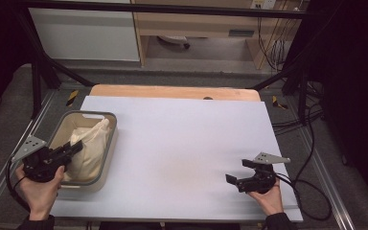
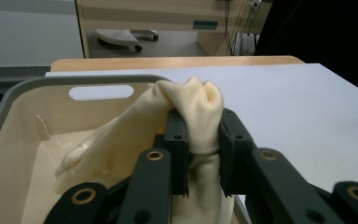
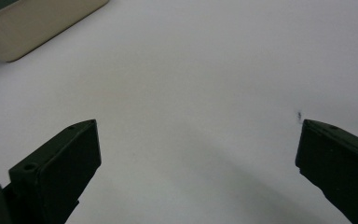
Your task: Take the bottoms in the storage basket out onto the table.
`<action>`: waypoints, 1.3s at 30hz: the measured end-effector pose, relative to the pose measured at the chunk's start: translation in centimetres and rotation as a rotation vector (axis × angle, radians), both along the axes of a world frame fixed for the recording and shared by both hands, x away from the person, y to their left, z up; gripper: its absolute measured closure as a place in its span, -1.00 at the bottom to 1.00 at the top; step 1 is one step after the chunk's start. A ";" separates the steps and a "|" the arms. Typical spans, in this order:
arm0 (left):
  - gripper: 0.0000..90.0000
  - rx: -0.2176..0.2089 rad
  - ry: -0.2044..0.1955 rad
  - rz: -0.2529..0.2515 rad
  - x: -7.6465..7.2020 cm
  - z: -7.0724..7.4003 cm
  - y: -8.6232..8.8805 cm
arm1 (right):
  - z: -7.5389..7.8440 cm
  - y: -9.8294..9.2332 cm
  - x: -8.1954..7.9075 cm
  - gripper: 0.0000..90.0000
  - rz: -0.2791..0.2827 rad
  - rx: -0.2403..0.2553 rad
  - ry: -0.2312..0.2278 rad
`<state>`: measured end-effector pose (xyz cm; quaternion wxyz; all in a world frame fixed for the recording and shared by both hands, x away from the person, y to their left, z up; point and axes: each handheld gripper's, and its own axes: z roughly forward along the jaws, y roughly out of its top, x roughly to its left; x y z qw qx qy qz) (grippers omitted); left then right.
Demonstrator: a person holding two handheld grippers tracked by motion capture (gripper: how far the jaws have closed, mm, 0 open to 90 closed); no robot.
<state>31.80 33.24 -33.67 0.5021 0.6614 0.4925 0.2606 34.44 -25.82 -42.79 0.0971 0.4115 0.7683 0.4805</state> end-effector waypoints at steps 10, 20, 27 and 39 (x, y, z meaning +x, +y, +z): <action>0.69 0.003 -0.027 0.007 0.0 0.5 -0.1 | 0.0 0.0 0.0 -0.99 -0.002 0.000 -0.003; 0.69 -0.007 -0.063 0.016 -0.1 1.4 -0.1 | 0.0 0.0 0.0 -0.99 -0.003 0.000 -0.002; 0.69 -0.010 -0.090 0.019 -0.2 1.8 -0.2 | 0.0 0.0 0.0 -0.99 -0.005 0.002 -0.003; 0.69 -0.022 -0.129 0.034 0.0 2.8 0.1 | 0.0 0.0 0.0 -0.99 -0.005 0.001 -0.004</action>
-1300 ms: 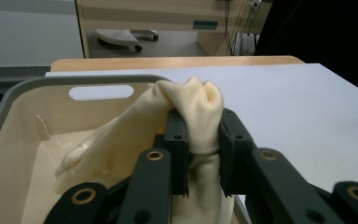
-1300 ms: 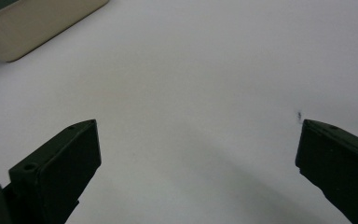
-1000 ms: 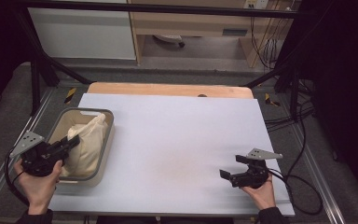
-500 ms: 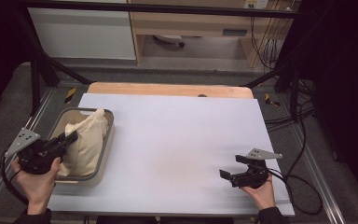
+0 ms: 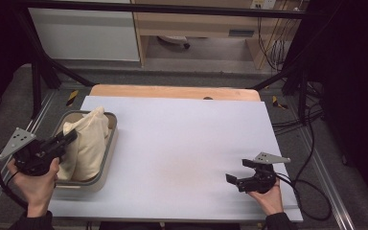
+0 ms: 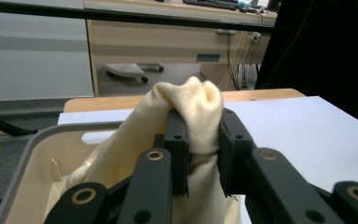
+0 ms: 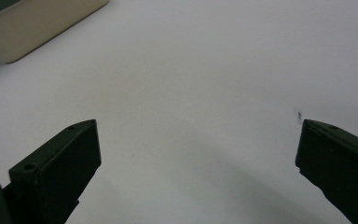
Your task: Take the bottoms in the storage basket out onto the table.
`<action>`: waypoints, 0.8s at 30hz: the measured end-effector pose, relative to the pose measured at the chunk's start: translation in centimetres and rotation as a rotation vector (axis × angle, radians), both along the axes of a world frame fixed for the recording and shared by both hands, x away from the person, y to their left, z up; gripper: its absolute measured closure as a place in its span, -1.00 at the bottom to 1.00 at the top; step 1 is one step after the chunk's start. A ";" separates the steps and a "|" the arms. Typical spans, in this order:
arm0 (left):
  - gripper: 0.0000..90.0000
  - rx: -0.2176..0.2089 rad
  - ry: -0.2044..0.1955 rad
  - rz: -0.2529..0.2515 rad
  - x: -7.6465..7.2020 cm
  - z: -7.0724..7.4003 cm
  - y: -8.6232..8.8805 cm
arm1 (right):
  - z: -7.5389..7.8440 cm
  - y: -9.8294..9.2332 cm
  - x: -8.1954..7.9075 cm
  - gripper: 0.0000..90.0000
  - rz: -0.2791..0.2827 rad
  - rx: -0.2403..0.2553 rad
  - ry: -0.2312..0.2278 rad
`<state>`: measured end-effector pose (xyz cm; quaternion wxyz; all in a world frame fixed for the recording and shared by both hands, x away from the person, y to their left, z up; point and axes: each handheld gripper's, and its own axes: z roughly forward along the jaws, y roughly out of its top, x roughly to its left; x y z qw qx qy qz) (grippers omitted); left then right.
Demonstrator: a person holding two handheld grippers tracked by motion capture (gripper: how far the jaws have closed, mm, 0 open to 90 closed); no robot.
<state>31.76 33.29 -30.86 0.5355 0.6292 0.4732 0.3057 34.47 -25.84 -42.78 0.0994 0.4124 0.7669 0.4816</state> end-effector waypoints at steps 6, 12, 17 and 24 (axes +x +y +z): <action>0.69 -0.013 -0.016 0.008 0.1 0.4 0.2 | 0.0 0.0 0.0 -0.99 0.000 0.000 0.000; 0.69 -0.014 -0.040 0.012 0.1 0.9 0.2 | 0.0 0.0 0.0 -0.99 -0.001 -0.001 0.000; 0.69 -0.018 -0.055 0.022 0.1 1.2 0.3 | 0.0 0.0 0.0 -0.99 -0.001 -0.002 0.001; 0.69 -0.022 -0.080 0.032 0.1 2.0 0.5 | 0.0 0.0 0.0 -0.99 -0.001 -0.002 0.002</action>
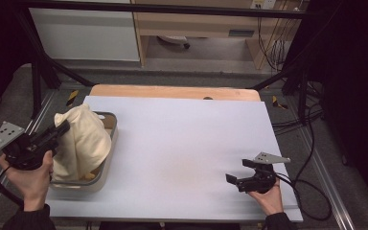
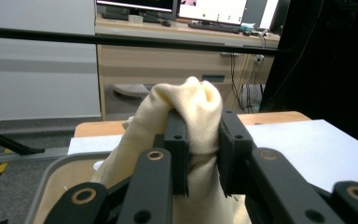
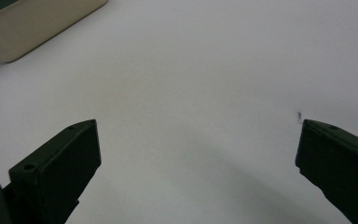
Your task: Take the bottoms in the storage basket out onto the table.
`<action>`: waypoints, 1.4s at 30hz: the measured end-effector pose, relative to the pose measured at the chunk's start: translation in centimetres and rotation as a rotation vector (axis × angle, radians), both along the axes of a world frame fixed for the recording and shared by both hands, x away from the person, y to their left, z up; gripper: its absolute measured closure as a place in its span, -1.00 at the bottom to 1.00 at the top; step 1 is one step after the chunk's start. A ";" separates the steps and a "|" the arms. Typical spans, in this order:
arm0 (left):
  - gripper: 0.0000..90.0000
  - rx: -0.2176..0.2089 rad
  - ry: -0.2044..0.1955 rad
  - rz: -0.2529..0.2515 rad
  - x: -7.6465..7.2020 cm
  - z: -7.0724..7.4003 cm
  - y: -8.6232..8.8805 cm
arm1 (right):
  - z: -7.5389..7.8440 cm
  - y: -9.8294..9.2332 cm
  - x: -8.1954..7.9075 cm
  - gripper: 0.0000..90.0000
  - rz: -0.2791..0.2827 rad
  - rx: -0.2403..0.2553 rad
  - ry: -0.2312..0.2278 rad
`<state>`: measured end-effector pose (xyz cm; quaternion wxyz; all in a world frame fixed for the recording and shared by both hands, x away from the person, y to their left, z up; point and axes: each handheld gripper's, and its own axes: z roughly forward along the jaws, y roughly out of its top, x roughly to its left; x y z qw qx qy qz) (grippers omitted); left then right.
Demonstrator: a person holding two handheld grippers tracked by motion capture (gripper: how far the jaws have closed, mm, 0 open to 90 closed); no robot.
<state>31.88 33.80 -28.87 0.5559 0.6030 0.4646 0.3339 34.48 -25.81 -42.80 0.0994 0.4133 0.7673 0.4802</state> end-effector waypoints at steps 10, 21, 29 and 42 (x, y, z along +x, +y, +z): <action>0.69 -0.001 -0.032 0.008 -0.1 0.6 0.0 | 0.0 0.0 0.0 -0.99 -0.001 0.002 0.001; 0.69 -0.001 -0.064 0.015 -0.1 1.4 0.1 | 0.0 0.0 0.0 -0.99 0.000 0.000 0.000; 0.69 0.012 -0.079 0.012 0.1 2.1 -0.1 | 0.0 0.0 0.0 -0.99 0.001 0.000 0.000; 0.69 0.020 -0.106 0.003 0.5 3.0 -0.3 | 0.0 0.0 0.0 -0.99 0.001 0.001 0.000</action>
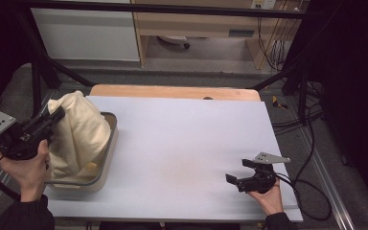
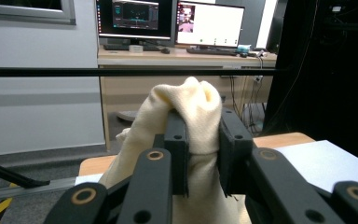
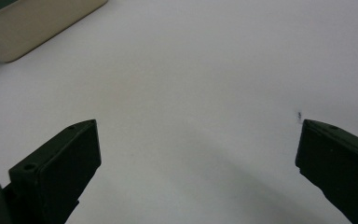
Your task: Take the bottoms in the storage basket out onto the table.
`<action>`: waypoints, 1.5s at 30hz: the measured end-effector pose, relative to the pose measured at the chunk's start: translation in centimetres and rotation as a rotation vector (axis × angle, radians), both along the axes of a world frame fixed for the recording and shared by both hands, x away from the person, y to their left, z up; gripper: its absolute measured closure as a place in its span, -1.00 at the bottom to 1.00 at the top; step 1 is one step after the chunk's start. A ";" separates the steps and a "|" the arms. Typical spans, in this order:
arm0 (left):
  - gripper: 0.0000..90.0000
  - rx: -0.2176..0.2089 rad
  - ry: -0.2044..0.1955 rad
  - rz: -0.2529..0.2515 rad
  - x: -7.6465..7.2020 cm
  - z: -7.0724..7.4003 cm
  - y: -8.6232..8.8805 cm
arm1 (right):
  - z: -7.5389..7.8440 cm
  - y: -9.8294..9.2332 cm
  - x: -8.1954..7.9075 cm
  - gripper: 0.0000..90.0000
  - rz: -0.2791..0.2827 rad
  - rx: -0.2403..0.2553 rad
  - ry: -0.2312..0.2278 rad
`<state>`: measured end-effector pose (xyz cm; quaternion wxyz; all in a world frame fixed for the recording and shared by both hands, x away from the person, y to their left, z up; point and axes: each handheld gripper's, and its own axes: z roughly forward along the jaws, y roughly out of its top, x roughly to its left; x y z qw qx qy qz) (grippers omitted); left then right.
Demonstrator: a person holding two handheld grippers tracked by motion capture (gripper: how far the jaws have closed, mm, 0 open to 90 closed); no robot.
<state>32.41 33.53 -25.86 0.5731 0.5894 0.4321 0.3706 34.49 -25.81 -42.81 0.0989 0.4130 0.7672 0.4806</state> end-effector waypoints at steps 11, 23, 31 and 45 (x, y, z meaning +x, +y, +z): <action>0.69 0.001 -0.028 -0.002 0.1 0.7 -0.2 | 0.0 0.0 0.0 -0.99 0.000 0.000 0.000; 0.69 -0.007 -0.061 -0.017 0.0 1.2 -0.7 | 0.0 0.0 0.0 -0.99 0.000 0.000 0.000; 0.69 -0.010 -0.075 -0.028 0.0 1.6 -1.1 | 0.0 0.0 0.0 -0.99 0.002 -0.002 0.000; 0.69 -0.008 -0.085 -0.050 0.3 2.1 -2.2 | 0.0 0.0 0.0 -0.99 0.003 -0.004 0.001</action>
